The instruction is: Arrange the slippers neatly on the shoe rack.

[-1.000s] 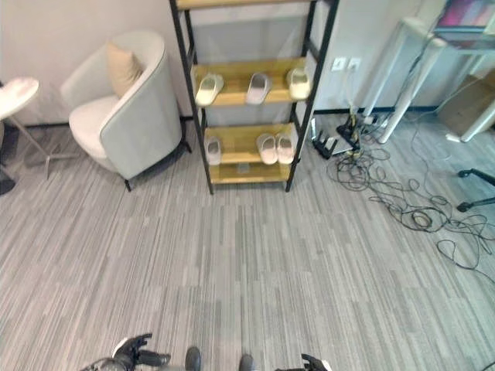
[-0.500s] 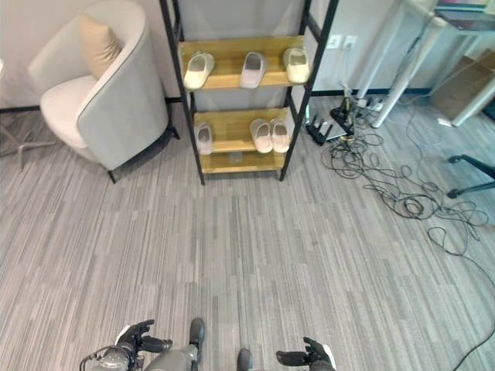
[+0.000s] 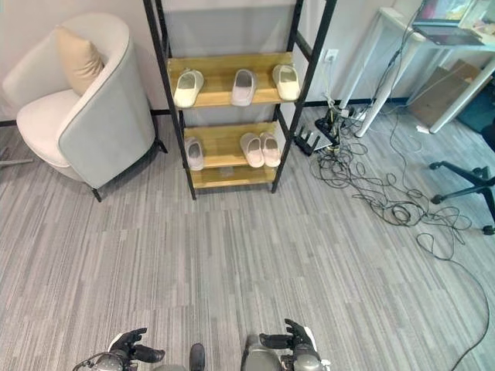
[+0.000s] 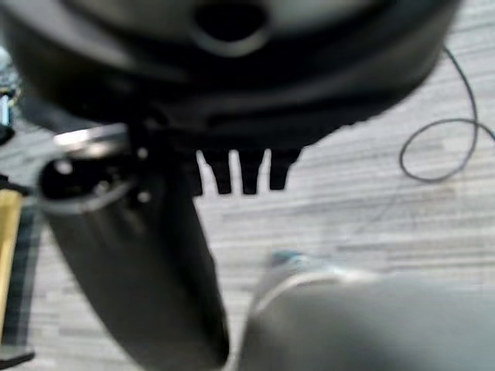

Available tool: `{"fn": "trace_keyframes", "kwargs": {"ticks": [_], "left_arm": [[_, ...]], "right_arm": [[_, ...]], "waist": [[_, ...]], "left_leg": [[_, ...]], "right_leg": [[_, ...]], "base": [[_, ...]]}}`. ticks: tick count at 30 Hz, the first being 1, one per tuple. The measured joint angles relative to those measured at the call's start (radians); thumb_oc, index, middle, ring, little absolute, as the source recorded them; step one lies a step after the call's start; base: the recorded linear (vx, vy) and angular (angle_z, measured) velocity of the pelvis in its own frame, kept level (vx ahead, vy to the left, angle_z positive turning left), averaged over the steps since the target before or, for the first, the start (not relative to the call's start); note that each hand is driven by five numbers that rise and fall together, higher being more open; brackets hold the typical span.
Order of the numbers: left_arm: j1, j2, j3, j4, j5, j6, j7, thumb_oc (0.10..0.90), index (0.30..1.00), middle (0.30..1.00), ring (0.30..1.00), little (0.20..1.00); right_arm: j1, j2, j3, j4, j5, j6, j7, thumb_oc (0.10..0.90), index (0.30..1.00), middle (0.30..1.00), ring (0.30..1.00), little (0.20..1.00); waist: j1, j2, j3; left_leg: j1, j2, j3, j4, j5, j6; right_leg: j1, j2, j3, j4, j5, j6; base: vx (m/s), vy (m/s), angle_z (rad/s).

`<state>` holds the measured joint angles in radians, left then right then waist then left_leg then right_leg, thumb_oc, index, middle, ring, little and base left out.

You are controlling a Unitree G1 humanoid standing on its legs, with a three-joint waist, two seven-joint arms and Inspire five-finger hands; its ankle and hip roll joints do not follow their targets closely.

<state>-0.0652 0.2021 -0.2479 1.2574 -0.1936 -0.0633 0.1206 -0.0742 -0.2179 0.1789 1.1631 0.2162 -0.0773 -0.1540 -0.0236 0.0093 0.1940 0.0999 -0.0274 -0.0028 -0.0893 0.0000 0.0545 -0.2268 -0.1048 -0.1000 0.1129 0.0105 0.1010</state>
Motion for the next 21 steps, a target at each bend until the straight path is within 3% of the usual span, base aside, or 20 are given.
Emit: {"fn": "trace_keyframes", "kwargs": {"ticks": [2, 3, 4, 6, 7, 9, 10, 12, 14, 17, 18, 21], "left_arm": [[0.029, -0.002, 0.018, -0.001, 0.0, 0.0, 0.001, 0.8, 0.9, 0.9, 0.9, 0.9], [0.04, -0.006, 0.017, -0.002, 0.0, -0.001, 0.0, 0.8, 0.9, 0.9, 0.9, 0.9], [0.036, -0.007, 0.018, -0.001, 0.0, -0.002, -0.004, 0.8, 0.9, 0.9, 0.9, 0.9], [0.014, 0.009, 0.031, -0.003, -0.003, -0.008, -0.002, 0.8, 0.9, 0.9, 0.9, 0.9], [0.009, 0.001, 0.046, -0.013, -0.003, -0.019, 0.001, 0.8, 0.9, 0.9, 0.9, 0.9], [-0.01, 0.0, 0.039, -0.03, -0.001, -0.021, 0.0, 0.8, 0.9, 0.9, 0.9, 0.9], [-0.019, 0.0, 0.029, -0.035, 0.0, -0.02, -0.002, 0.8, 0.9, 0.9, 0.9, 0.9], [-0.035, -0.004, -0.005, -0.075, 0.001, -0.022, -0.004, 0.8, 0.9, 0.9, 0.9, 0.9], [-0.047, -0.011, -0.027, -0.1, 0.002, -0.019, -0.01, 0.8, 0.9, 0.9, 0.9, 0.9], [-0.05, -0.015, -0.03, -0.121, 0.001, -0.018, -0.018, 0.8, 0.9, 0.9, 0.9, 0.9], [-0.051, -0.016, -0.029, -0.122, 0.0, -0.018, -0.019, 0.8, 0.9, 0.9, 0.9, 0.9], [-0.046, -0.018, -0.023, -0.119, 0.0, -0.018, -0.019, 0.8, 0.9, 0.9, 0.9, 0.9]], "right_arm": [[0.02, -0.001, 0.009, 0.003, -0.004, 0.001, 0.001, 0.8, 0.9, 0.9, 0.9, 0.9], [0.037, -0.007, 0.01, 0.005, -0.009, 0.001, 0.0, 0.8, 0.9, 0.9, 0.9, 0.9], [0.039, -0.01, 0.009, 0.006, -0.011, 0.0, -0.001, 0.8, 0.9, 0.9, 0.9, 0.9], [0.035, -0.006, 0.012, 0.005, -0.011, 0.0, -0.001, 0.8, 0.9, 0.9, 0.9, 0.9], [0.029, -0.008, 0.011, 0.003, -0.01, 0.0, 0.0, 0.8, 0.9, 0.9, 0.9, 0.9], [0.024, -0.018, 0.03, 0.002, -0.008, -0.003, -0.002, 0.8, 0.9, 0.9, 0.9, 0.9], [0.017, -0.018, 0.03, 0.002, -0.007, -0.003, -0.003, 0.8, 0.9, 0.9, 0.9, 0.9], [0.02, -0.018, 0.032, 0.002, -0.005, -0.002, -0.002, 0.8, 0.9, 0.9, 0.9, 0.9], [0.015, -0.017, 0.032, -0.001, 0.001, -0.001, -0.003, 0.8, 0.9, 0.9, 0.9, 0.9], [0.008, -0.018, 0.031, -0.002, 0.003, -0.001, -0.004, 0.8, 0.9, 0.9, 0.9, 0.9], [0.01, -0.02, 0.03, -0.007, 0.003, -0.002, -0.006, 0.8, 0.9, 0.9, 0.9, 0.9], [0.018, -0.027, 0.03, -0.025, 0.001, -0.002, -0.006, 0.8, 0.9, 0.9, 0.9, 0.9]], "waist": [[-0.003, -0.002, -0.017], [0.0, 0.013, -0.032], [0.001, 0.01, -0.034], [0.023, -0.028, -0.035], [0.046, -0.033, -0.034], [0.057, -0.039, -0.03], [0.06, -0.042, -0.028], [0.064, -0.058, -0.021], [0.061, -0.066, -0.006], [0.073, -0.04, 0.01], [0.074, -0.034, 0.012], [0.094, -0.011, 0.012]], "left_leg": [[0.04, 0.021, -0.018, 0.003, -0.024, -0.037], [0.045, 0.046, -0.025, 0.025, -0.038, -0.055], [0.014, 0.057, -0.042, 0.119, -0.065, -0.095], [-0.116, 0.045, -0.05, 0.386, -0.105, -0.141], [-0.156, 0.049, -0.048, 0.493, -0.089, -0.158], [-0.233, 0.073, -0.025, 0.666, -0.077, -0.168], [-0.244, 0.078, -0.012, 0.686, -0.081, -0.168], [-0.283, 0.08, 0.021, 0.623, -0.087, -0.151], [-0.304, 0.07, 0.079, 0.374, -0.073, -0.145], [-0.312, 0.067, 0.078, 0.103, 0.06, -0.166], [-0.314, 0.065, 0.074, 0.087, 0.08, -0.176], [-0.296, 0.058, 0.046, 0.09, 0.097, -0.157]], "right_leg": [[0.057, 0.015, -0.009, -0.051, 0.119, -0.051], [0.095, 0.038, -0.021, -0.087, 0.121, -0.062], [0.148, 0.052, -0.037, -0.148, 0.135, -0.077], [0.186, 0.048, -0.042, -0.204, 0.152, -0.108], [0.197, 0.058, -0.034, -0.205, 0.139, -0.128], [0.234, 0.071, -0.045, -0.205, 0.108, -0.172], [0.245, 0.072, -0.047, -0.205, 0.088, -0.173], [0.253, 0.072, -0.064, -0.207, 0.069, -0.187], [0.261, 0.074, -0.089, -0.213, 0.048, -0.177], [0.298, 0.121, -0.1, -0.213, 0.013, -0.174], [0.308, 0.13, -0.1, -0.213, 0.011, -0.18], [0.356, 0.147, -0.06, -0.205, -0.026, -0.165]], "base": [[0.28, -0.187, 0.3], [0.25, -0.272, 0.26], [0.16, -0.209, 0.25], [0.13, -0.168, 0.09], [0.22, -0.19, -0.13], [0.29, -0.126, -0.02], [0.3, -0.041, 0.28], [0.32, 0.024, 0.32], [0.38, 0.078, 0.35], [0.35, 0.081, 0.07], [0.35, 0.111, -0.17], [0.36, 0.152, -0.43]]}}
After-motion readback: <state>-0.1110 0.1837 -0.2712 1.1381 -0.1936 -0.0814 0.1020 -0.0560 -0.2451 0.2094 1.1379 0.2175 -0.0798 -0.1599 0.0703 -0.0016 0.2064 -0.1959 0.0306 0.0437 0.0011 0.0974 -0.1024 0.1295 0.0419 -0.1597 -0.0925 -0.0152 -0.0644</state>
